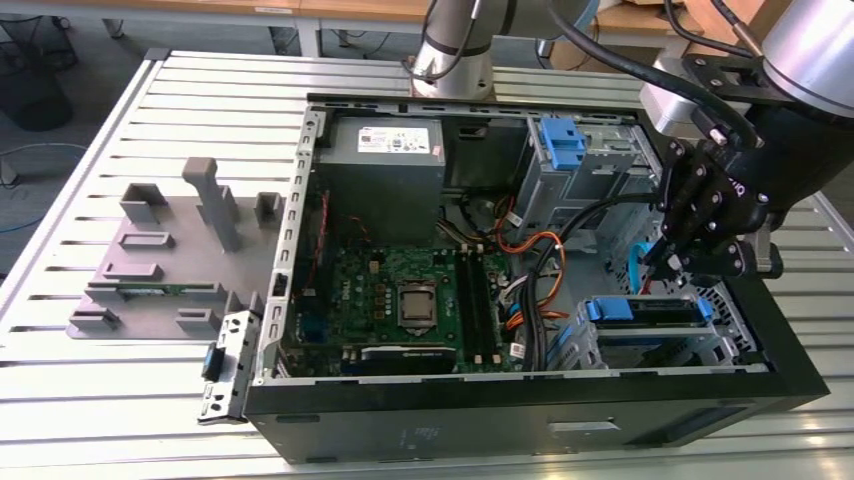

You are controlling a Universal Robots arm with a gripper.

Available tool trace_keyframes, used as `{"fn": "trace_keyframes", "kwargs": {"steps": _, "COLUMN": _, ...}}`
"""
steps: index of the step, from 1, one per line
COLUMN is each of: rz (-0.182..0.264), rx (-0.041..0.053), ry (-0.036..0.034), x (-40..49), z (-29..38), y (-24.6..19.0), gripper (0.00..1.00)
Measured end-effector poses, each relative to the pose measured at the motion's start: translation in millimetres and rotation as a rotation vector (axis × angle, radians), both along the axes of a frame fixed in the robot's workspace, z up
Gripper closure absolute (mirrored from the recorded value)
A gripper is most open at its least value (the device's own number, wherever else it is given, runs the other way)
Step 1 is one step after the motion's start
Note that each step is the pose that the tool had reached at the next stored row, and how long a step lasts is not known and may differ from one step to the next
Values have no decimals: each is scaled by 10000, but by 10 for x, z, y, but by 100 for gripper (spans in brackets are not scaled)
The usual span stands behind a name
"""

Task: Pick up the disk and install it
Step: 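Insert the first disk wire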

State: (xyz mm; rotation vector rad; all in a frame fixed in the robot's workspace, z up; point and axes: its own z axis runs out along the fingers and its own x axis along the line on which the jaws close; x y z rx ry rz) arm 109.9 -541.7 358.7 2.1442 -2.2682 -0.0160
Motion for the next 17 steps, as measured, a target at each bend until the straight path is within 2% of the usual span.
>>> {"fn": "trace_keyframes", "kwargs": {"steps": 14, "rz": 0, "rx": 1, "ry": 0, "x": 0, "z": -9, "y": 0, "gripper": 84}}
{"fn": "trace_keyframes", "kwargs": {"steps": 17, "rz": 0, "rx": 1, "ry": -5, "x": 0, "z": -19, "y": -14, "gripper": 84}}
